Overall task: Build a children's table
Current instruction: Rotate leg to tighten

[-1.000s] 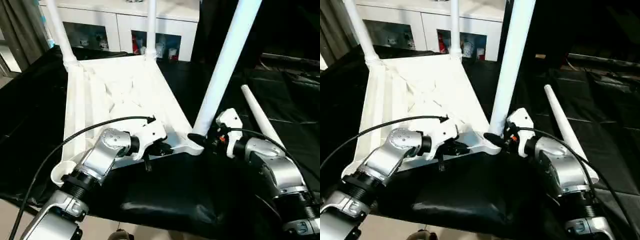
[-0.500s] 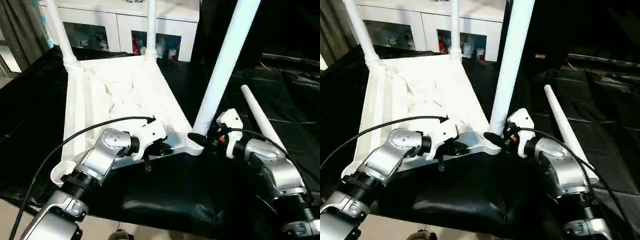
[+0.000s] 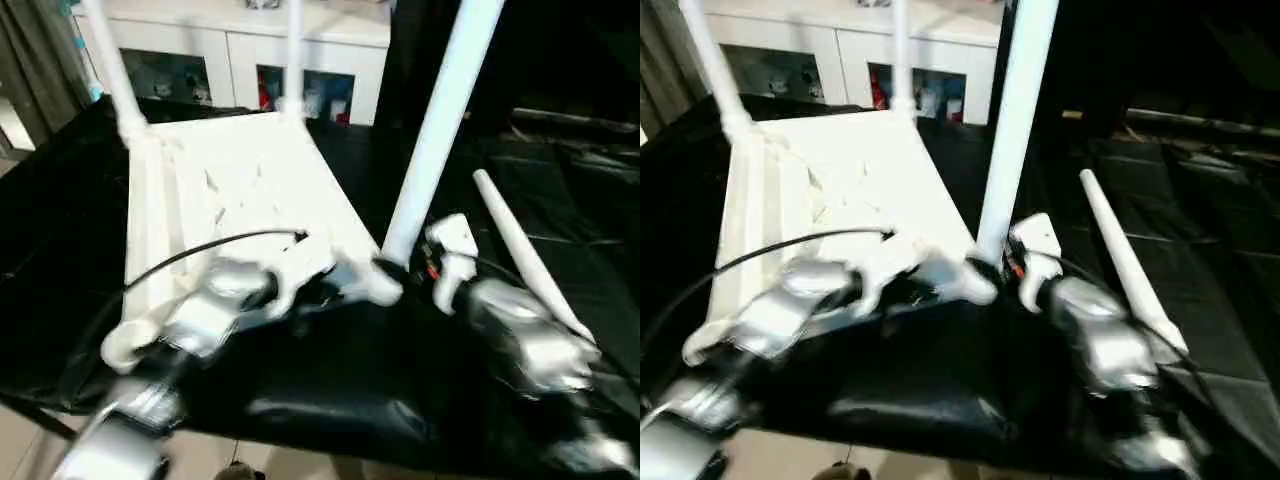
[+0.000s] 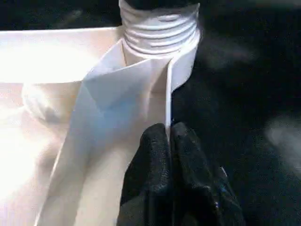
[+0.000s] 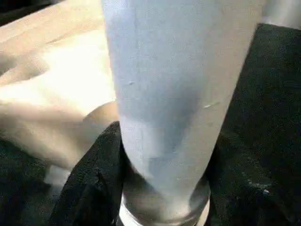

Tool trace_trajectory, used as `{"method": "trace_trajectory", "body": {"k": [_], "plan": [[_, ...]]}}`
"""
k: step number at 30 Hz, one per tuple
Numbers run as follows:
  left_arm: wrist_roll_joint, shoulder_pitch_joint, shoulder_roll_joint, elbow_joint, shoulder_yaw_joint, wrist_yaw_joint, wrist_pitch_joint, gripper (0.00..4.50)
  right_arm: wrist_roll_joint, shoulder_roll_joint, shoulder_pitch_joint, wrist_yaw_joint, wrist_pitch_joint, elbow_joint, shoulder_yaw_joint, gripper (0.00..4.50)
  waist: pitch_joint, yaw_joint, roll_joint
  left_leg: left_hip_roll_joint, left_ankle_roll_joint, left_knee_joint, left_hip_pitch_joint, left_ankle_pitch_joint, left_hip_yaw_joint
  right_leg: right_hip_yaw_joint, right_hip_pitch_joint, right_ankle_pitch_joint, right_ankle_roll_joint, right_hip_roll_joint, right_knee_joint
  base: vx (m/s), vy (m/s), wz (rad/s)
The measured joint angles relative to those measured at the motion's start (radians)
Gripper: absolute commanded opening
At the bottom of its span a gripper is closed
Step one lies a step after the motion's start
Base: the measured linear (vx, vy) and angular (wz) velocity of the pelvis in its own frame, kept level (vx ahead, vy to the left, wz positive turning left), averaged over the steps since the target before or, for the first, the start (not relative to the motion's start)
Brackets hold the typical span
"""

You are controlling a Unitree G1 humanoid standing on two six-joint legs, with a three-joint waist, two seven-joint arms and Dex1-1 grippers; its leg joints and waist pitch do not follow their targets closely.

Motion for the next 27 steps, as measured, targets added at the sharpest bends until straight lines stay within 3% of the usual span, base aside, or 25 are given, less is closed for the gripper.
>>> {"method": "trace_trajectory", "body": {"k": [4, 13, 14, 16, 18, 22, 27], "plan": [[0.009, -0.071, -0.105, 0.125, 0.021, 0.154, 0.039, 0.0, -0.013, 0.094, -0.089, -0.244, 0.002, 0.113, -0.059, 2.02, -0.001, -0.016, -0.003, -0.002, 0.0, 0.0, 0.0, 0.0, -0.004, -0.001, 0.001, -0.001, 0.001, 0.0, -0.004, -0.016, 0.002, -0.01], [0.018, -0.095, -0.126, 0.167, 0.025, 0.181, 0.036, 0.0, -0.028, 0.118, -0.131, -0.285, -0.007, 0.168, -0.08, 2.02, -0.002, -0.02, -0.005, -0.002, 0.0, -0.001, -0.001, 0.0, -0.005, -0.003, 0.002, 0.0, 0.001, 0.0, -0.012, 0.0, 0.0, 0.0], [0.017, -0.095, -0.125, 0.171, 0.025, 0.181, 0.028, 0.0, -0.028, 0.117, -0.131, -0.282, -0.011, 0.171, -0.081, 2.37, -0.002, -0.02, -0.005, -0.002, 0.0, -0.001, -0.002, 0.0, -0.005, -0.003, 0.002, 0.0, 0.001, 0.0, -0.014, 0.0, 0.0, 0.0], [0.017, -0.095, -0.124, 0.175, 0.025, 0.18, 0.017, 0.0, -0.028, 0.116, -0.132, -0.276, -0.019, 0.175, -0.082, 2.37, -0.002, -0.02, -0.005, -0.002, 0.0, -0.001, -0.002, 0.0, -0.005, -0.003, 0.002, 0.0, 0.001, 0.0, -0.015, 0.0, 0.0, 0.0], [0.016, -0.094, -0.116, 0.175, 0.024, 0.171, 0.009, 0.0, -0.022, 0.105, -0.132, -0.244, -0.024, 0.175, -0.083, 2.76, -0.002, -0.02, -0.004, -0.002, 0.0, -0.001, -0.003, 0.0, -0.005, -0.002, 0.001, 0.0, 0.001, 0.0, -0.016, 0.0, 0.0, 0.0], [0.016, -0.078, -0.074, 0.144, 0.015, 0.101, -0.033, 0.0, -0.007, 0.038, -0.108, -0.092, -0.009, 0.126, -0.039, 3.09, -0.001, -0.022, -0.004, -0.002, 0.0, -0.001, -0.004, 0.0, -0.005, -0.003, -0.001, 0.008, 0.0, 0.0, -0.017, 0.0, 0.0, 0.0], [0.005, -0.029, -0.006, 0.067, 0.002, -0.007, -0.091, 0.0, 0.027, -0.085, -0.044, 0.126, 0.039, -0.001, 0.018, 3.45, 0.0, -0.008, -0.003, -0.001, 0.0, -0.005, -0.004, 0.0, -0.004, -0.004, -0.002, 0.019, -0.003, 0.001, -0.015, 0.0, 0.0, 0.0]]}}
